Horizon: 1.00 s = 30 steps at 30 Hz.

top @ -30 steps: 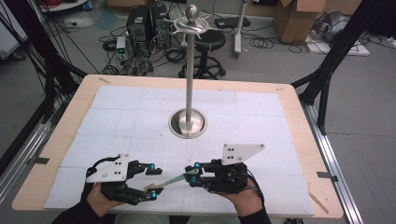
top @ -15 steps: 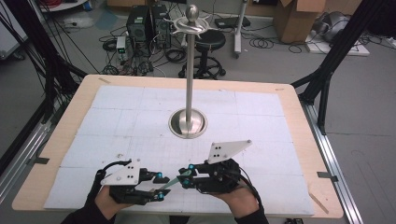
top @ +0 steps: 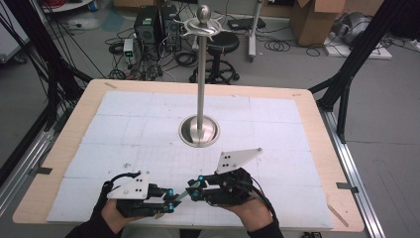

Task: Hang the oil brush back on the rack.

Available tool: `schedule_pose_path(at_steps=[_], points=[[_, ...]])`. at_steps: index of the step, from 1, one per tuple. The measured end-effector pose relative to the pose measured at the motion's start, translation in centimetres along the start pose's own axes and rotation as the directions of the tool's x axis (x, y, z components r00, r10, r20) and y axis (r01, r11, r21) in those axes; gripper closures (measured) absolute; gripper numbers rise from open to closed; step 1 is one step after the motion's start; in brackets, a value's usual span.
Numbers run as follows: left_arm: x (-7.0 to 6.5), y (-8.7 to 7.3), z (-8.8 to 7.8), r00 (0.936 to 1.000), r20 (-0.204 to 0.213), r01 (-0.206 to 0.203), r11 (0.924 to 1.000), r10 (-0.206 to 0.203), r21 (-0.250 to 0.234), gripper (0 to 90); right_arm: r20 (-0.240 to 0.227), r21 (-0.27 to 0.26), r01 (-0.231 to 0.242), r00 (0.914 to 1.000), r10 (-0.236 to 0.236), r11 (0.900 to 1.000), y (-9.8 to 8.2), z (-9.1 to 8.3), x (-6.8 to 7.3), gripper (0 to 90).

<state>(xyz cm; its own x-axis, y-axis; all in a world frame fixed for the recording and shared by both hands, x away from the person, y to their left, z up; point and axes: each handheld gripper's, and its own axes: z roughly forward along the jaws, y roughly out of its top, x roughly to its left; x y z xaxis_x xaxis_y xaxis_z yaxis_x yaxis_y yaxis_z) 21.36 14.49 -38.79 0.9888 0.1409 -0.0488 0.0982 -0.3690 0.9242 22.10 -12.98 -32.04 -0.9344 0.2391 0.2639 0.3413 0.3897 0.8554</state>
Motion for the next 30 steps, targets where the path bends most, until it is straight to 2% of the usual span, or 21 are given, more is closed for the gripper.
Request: schedule_pose_path(at_steps=[1,2,3,4,5,6,7,8,9,10,11,13,15,16,17,24,30], points=[[0.1,0.0,-0.1,0.9998,0.017,0.012,0.9998,-0.011,-0.017,81.3,-0.003,-0.011,0.006,1.0000,-0.006,1.000,0.0,0.0,0.0,73.9],[0.1,0.0,-0.1,0.9998,0.017,0.012,0.9998,-0.011,-0.017,81.4,-0.003,-0.011,0.006,1.0000,-0.006,1.000,0.0,0.0,0.0,73.9],[0.2,-0.1,-0.2,0.9988,0.038,0.032,0.9984,-0.030,-0.048,81.5,-0.022,-0.043,0.007,0.9997,-0.008,0.999,0.1,0.0,-0.1,51.6],[0.2,-0.1,-0.2,0.9988,0.038,0.032,0.9984,-0.030,-0.048,81.5,-0.026,-0.071,-0.001,0.9997,-0.001,0.997,0.1,0.0,-0.1,43.0],[0.3,-0.1,-0.4,0.9967,0.067,0.050,0.9952,-0.045,-0.084,81.5,-0.014,-0.108,0.010,0.9998,-0.012,0.994,0.0,-0.1,-0.1,35.8],[0.3,-0.1,-0.4,0.9967,0.067,0.050,0.9952,-0.045,-0.084,81.5,-0.014,-0.137,0.020,0.9997,-0.022,0.990,-0.1,-0.2,-0.1,33.3],[0.3,-0.1,-0.6,0.9947,0.088,0.064,0.9897,-0.053,-0.128,81.5,-0.037,-0.189,0.025,0.9988,-0.033,0.982,-0.3,-0.5,-0.2,31.6],[0.3,-0.1,-0.6,0.9947,0.088,0.064,0.9897,-0.053,-0.128,81.4,-0.037,-0.189,0.025,0.9988,-0.033,0.982,-0.3,-0.5,-0.2,31.6],[0.4,-0.1,-0.8,0.9917,0.111,0.083,0.9820,-0.065,-0.169,81.4,-0.040,-0.250,0.046,0.9975,-0.058,0.967,-0.7,-0.7,-0.2,28.1],[0.4,-0.1,-0.8,0.9917,0.111,0.083,0.9820,-0.065,-0.169,81.4,-0.040,-0.250,0.046,0.9975,-0.058,0.967,-0.7,-0.7,-0.2,28.1],[0.5,-0.1,-1.0,0.9893,0.130,0.092,0.9744,-0.067,-0.205,81.4,-0.035,-0.305,0.086,0.9942,-0.102,0.948,-1.4,-0.8,-0.2,28.2],[0.6,-0.1,-1.1,0.9867,0.147,0.103,0.9674,-0.070,-0.231,81.4,-0.045,-0.334,0.105,0.9908,-0.127,0.937,-1.9,-0.7,-0.3,30.1],[0.5,-0.1,-1.1,0.9856,0.155,0.103,0.9652,-0.067,-0.240,81.4,-0.048,-0.353,0.123,0.9877,-0.149,0.927,-2.2,-0.5,-0.4,31.0],[0.5,-0.1,-1.1,0.9856,0.155,0.103,0.9652,-0.067,-0.240,81.4,-0.048,-0.353,0.123,0.9877,-0.149,0.927,-2.2,-0.5,-0.4,31.0],[0.5,-0.1,-1.1,0.9855,0.158,0.100,0.9650,-0.063,-0.242,81.4,-0.066,-0.371,0.124,0.9849,-0.160,0.920,-2.3,-0.1,-0.5,33.9],[0.4,-0.2,-1.0,0.9836,0.171,0.099,0.9642,-0.057,-0.246,81.4,-0.095,-0.390,0.160,0.9726,-0.212,0.907,-2.0,0.9,-0.4,48.0],[0.4,-0.2,-1.0,0.9823,0.180,0.094,0.9648,-0.050,-0.245,81.3,-0.143,-0.390,0.158,0.9630,-0.229,0.907,-1.8,1.3,-0.4,57.1]])
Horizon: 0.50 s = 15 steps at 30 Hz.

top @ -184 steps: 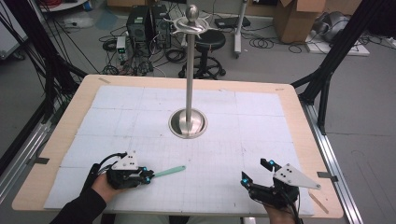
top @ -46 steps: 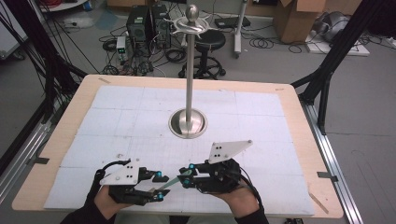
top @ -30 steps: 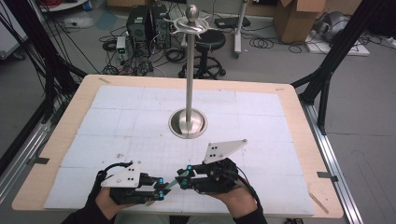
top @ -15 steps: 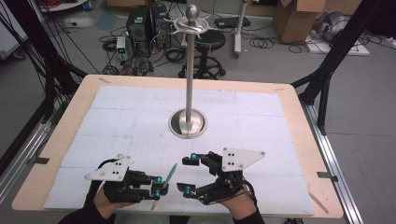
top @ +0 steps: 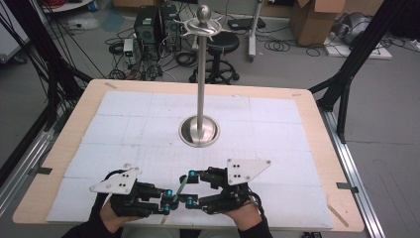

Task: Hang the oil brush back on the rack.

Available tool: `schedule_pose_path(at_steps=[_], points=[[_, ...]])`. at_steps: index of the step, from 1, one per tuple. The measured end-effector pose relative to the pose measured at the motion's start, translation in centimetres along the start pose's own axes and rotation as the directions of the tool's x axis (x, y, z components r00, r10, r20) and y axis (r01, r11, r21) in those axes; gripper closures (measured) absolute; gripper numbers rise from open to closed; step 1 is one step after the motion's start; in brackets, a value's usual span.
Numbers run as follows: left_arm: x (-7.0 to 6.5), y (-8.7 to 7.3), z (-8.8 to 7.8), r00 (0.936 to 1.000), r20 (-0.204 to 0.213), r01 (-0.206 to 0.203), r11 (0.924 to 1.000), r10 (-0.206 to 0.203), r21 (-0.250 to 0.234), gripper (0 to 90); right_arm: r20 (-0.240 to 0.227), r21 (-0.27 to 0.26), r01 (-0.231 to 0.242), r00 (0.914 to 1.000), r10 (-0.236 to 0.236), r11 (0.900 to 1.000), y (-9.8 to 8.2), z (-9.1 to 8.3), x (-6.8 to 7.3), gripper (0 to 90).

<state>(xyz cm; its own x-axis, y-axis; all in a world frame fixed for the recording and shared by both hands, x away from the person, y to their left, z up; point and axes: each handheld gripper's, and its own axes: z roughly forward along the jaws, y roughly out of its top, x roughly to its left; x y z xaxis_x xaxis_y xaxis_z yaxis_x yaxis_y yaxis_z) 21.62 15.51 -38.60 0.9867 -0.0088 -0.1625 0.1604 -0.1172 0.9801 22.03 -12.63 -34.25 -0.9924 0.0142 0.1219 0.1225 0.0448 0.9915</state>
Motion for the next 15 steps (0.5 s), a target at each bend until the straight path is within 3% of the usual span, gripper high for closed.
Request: schedule_pose_path(at_steps=[8,15], points=[[-0.04,-0.07,0.11,0.9999,0.014,-0.009,1.0000,0.009,0.002,81.3,-0.030,-0.005,0.020,0.9994,-0.020,1.000,0.18,-0.12,-0.03,74.3],[0.01,-0.08,0.11,0.9997,0.020,-0.011,0.9999,0.011,0.005,81.4,-0.055,-0.006,0.004,0.9985,-0.004,1.000,0.09,-0.18,-0.29,76.4]])
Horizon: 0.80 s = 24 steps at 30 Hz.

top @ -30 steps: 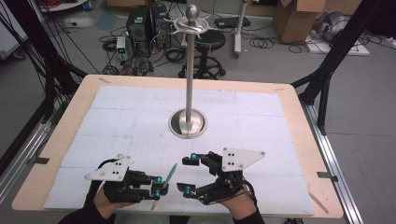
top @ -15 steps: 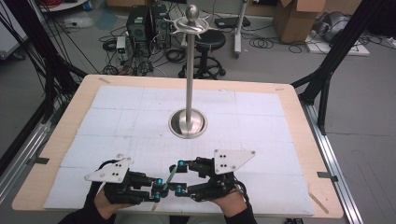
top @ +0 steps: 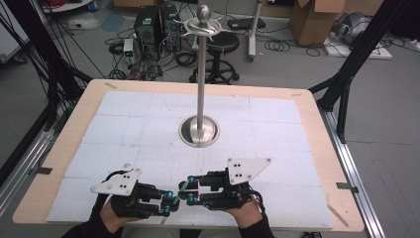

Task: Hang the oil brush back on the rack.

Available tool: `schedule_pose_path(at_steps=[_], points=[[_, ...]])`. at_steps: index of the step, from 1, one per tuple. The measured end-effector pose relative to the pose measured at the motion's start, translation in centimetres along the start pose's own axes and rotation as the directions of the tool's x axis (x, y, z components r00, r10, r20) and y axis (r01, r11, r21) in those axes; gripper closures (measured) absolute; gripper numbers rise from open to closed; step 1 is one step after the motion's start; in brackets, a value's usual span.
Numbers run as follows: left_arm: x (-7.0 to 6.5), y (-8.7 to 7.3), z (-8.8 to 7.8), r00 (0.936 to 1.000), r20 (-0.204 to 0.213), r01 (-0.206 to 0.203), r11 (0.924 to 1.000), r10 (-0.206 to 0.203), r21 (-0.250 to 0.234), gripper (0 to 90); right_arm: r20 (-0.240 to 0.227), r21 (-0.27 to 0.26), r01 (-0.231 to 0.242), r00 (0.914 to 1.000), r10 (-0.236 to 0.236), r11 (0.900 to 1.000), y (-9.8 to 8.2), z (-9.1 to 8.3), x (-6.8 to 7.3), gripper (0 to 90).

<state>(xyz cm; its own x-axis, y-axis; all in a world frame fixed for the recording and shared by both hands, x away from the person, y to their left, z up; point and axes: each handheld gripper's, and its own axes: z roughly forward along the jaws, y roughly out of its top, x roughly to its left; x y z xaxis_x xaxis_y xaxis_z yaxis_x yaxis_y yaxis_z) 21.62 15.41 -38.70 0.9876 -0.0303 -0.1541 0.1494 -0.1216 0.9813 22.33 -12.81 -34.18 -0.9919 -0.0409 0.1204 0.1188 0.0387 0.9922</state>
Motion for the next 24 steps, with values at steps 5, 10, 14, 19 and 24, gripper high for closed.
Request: schedule_pose_path(at_steps=[5,10,14,19,24], points=[[0.0,0.0,0.0,1.0000,0.003,0.002,1.0000,-0.002,0.002,81.3,0.002,0.003,-0.014,0.9999,0.014,1.000,0.0,0.1,0.0,76.7],[0.1,0.1,-0.1,0.9992,-0.037,0.016,0.9998,-0.015,0.009,78.8,0.034,0.014,-0.044,0.9985,0.043,0.999,0.2,0.1,0.1,76.9],[0.3,0.3,-0.3,0.9930,-0.109,0.045,0.9990,-0.045,-0.003,57.2,0.068,0.025,-0.058,0.9961,0.056,0.998,0.6,0.2,0.3,76.9],[0.2,0.6,-0.8,0.9780,-0.207,0.022,0.9997,-0.023,-0.007,51.4,0.182,0.058,-0.099,0.9794,0.087,0.993,1.6,0.5,0.8,76.8],[-0.2,0.9,-0.7,0.9693,-0.246,-0.003,0.9999,0.006,0.010,52.0,0.266,0.059,-0.129,0.9578,0.109,0.990,2.1,0.9,0.9,76.8]])
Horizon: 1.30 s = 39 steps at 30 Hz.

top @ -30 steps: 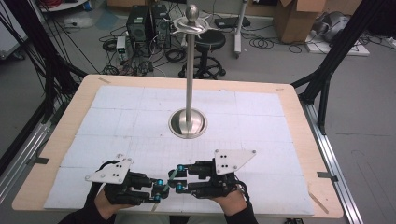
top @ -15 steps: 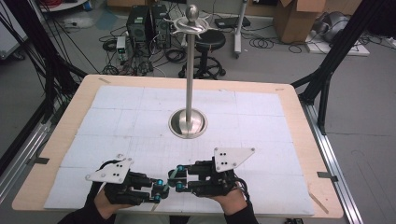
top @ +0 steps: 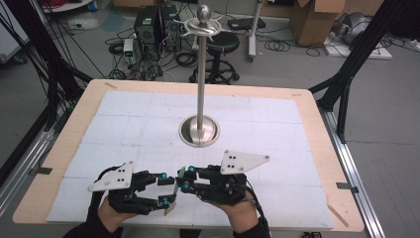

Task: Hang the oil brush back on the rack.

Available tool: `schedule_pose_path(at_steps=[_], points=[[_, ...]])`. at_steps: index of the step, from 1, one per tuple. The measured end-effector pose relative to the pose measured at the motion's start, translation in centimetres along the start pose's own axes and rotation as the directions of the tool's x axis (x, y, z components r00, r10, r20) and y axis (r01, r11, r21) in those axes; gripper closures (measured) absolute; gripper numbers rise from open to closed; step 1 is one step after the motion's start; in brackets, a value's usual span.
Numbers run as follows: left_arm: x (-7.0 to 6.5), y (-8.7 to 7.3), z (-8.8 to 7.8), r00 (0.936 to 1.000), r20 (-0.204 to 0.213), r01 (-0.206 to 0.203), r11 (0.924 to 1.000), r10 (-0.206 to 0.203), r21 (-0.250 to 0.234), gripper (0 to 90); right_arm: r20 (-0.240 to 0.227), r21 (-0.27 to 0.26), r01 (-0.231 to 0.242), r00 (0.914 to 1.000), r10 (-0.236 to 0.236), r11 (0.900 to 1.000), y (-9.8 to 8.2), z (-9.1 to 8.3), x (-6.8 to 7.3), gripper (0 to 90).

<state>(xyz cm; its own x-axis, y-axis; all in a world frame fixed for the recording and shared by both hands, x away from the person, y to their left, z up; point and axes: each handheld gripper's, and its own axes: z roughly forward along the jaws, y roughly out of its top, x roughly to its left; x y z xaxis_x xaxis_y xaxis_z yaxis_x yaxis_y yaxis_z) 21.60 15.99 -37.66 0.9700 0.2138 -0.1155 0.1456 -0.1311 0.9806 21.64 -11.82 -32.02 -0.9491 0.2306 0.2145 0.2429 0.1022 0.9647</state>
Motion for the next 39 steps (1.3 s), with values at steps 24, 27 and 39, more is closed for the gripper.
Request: schedule_pose_path(at_steps=[24,27,39], points=[[0.0,0.2,1.8,0.9973,-0.073,0.005,0.9971,0.000,0.075,84.2,0.172,0.010,-0.085,0.9816,0.082,0.996,-0.2,0.2,0.4,58.1],[0.2,0.2,1.8,0.9984,-0.052,0.025,0.9982,-0.022,0.055,84.3,0.169,-0.023,-0.089,0.9813,0.092,0.996,-0.3,-0.7,0.5,43.5],[2.5,2.2,2.4,0.9948,-0.034,0.097,0.9952,-0.096,0.012,84.3,0.332,-0.149,0.003,0.9420,0.047,0.989,-3.7,-10.0,-0.4,28.2]])
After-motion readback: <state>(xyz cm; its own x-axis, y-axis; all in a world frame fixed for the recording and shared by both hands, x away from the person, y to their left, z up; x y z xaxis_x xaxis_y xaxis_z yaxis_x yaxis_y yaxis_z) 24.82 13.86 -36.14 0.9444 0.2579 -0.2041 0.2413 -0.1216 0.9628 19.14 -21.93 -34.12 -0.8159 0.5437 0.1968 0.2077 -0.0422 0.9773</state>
